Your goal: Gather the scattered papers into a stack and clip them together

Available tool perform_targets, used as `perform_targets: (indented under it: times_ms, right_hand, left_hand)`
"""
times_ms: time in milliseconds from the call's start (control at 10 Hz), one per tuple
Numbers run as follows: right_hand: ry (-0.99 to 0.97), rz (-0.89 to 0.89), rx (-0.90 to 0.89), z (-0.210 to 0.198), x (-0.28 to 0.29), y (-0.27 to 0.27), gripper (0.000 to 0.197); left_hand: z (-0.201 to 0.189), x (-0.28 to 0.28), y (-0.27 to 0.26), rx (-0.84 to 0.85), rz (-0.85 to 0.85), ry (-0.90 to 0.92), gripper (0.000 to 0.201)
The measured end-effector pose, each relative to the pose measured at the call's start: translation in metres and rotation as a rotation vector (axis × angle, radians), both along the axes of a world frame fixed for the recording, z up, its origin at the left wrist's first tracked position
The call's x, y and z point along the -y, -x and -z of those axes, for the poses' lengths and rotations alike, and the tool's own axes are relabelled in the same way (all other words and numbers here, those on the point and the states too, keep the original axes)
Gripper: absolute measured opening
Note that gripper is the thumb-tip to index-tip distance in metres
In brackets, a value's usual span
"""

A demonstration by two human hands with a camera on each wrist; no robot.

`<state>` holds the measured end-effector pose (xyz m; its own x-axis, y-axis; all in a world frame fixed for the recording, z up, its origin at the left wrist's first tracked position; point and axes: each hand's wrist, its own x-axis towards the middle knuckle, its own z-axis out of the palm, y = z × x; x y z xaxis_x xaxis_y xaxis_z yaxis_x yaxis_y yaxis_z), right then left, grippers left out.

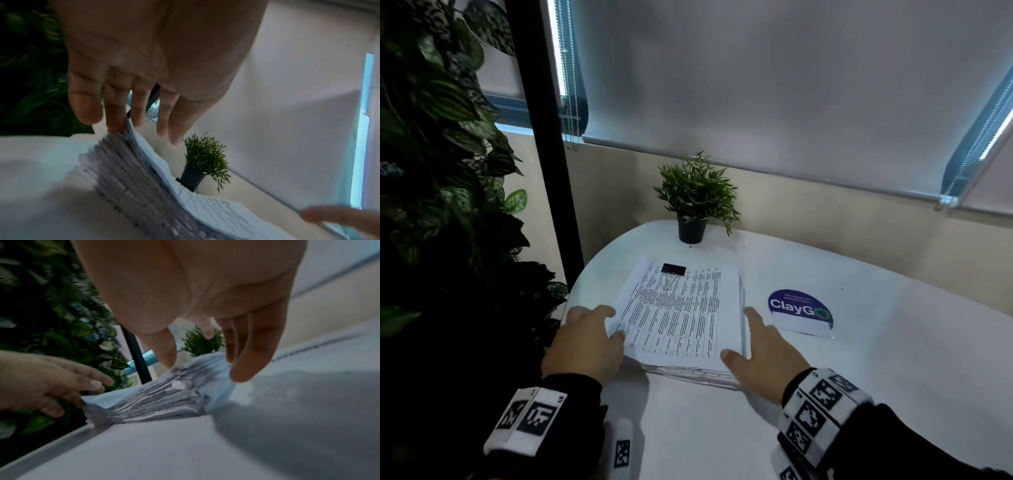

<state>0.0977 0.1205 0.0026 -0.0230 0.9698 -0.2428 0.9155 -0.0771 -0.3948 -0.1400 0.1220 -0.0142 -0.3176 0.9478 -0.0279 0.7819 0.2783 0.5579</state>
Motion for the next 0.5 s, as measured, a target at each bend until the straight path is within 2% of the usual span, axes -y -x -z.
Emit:
perform_targets:
  times_ms: [100,200,300,400,500]
  right_hand:
    - [-0.105,-0.143,0.149,0.000,0.005,0.000,0.045]
    - [0.027,-0.240,0.319,0.004,0.010,0.005,0.036]
    - [0.055,-0.264,0.387,0.008,0.009,0.007,0.038]
    - [0.106,-0.303,0.329,0.007,0.008,0.000,0.039]
    - [0.130,-0.288,0.153,0.002,0.015,-0.021,0.042]
  left_hand:
    - [-0.001,0.001,-0.008,-0.215,0.095,0.084,0.029]
    - [-0.003,0.004,-0.010,-0.319,0.129,0.221,0.033]
    - [-0.001,0.005,-0.011,-0.304,0.155,0.300,0.034]
    - [0.001,0.006,-0.012,-0.282,0.177,0.321,0.036]
    - [0.002,0.008,-0.017,-0.281,0.190,0.201,0.033]
